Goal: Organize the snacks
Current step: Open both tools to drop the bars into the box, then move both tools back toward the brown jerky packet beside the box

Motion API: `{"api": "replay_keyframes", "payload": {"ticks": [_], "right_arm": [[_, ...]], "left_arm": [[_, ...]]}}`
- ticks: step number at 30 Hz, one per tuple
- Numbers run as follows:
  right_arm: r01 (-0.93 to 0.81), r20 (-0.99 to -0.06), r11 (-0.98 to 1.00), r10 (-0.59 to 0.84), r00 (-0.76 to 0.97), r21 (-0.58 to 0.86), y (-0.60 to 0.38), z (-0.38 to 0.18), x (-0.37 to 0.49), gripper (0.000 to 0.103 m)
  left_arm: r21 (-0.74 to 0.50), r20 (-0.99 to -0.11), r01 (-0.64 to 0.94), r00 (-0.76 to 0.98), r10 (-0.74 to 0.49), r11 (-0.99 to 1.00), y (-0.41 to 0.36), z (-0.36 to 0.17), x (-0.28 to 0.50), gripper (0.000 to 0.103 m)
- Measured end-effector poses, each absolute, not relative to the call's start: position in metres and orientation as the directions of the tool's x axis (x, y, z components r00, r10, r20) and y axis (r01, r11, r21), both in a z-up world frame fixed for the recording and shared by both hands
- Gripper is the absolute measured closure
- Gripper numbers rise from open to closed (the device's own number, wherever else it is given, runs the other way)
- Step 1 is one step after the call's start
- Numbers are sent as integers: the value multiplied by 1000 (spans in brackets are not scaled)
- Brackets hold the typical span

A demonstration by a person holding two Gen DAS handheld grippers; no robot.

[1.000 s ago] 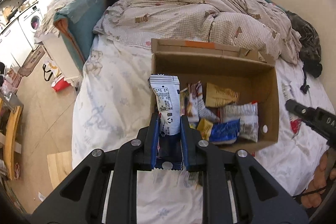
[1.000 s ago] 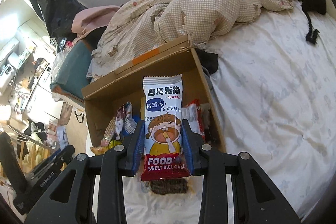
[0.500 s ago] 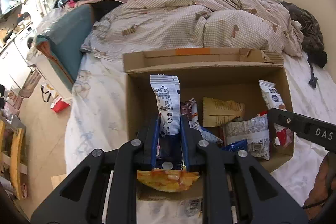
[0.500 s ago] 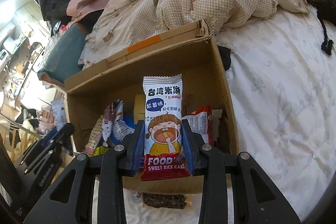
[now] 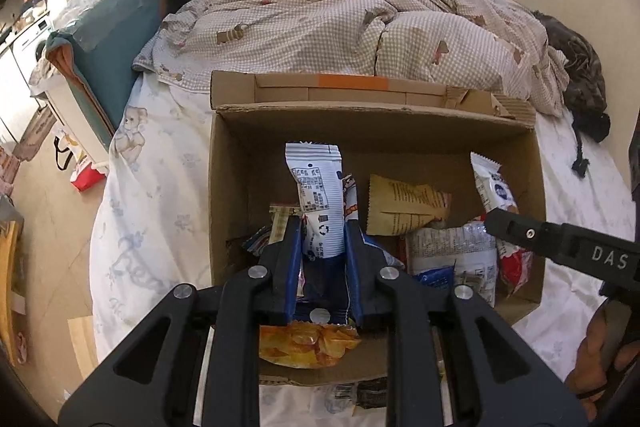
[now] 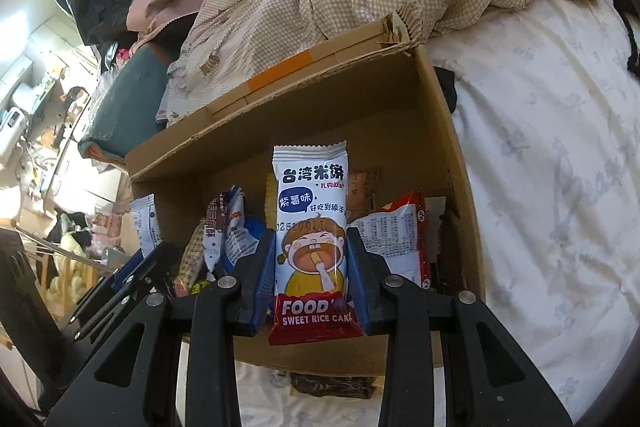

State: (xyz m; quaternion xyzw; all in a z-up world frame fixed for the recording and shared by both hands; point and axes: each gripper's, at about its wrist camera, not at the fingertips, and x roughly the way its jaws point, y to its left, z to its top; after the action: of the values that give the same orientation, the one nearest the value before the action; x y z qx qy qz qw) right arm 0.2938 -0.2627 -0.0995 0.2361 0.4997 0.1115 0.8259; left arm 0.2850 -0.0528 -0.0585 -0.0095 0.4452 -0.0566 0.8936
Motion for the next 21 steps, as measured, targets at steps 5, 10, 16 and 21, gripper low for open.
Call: {"api": "replay_keyframes", "payload": {"ticks": [5, 10, 16, 21], "right_arm": [[55, -776, 863, 423, 468, 503, -261, -102, 294, 65], [54, -771, 859, 427, 473, 509, -261, -101, 294, 65], [57, -768, 854, 435, 471, 518, -261, -98, 293, 65], [70, -766, 850, 432, 475, 523, -264, -93, 291, 44]], "left_arm": [[-68, -788, 104, 604, -118, 992, -53, -55, 283, 85], [-75, -792, 94, 599, -117, 993, -52, -55, 284, 80], [-65, -768, 64, 634, -91, 996, -48, -47, 278, 23], [-94, -756, 56, 645, -108, 994, -44, -43, 277, 18]]}}
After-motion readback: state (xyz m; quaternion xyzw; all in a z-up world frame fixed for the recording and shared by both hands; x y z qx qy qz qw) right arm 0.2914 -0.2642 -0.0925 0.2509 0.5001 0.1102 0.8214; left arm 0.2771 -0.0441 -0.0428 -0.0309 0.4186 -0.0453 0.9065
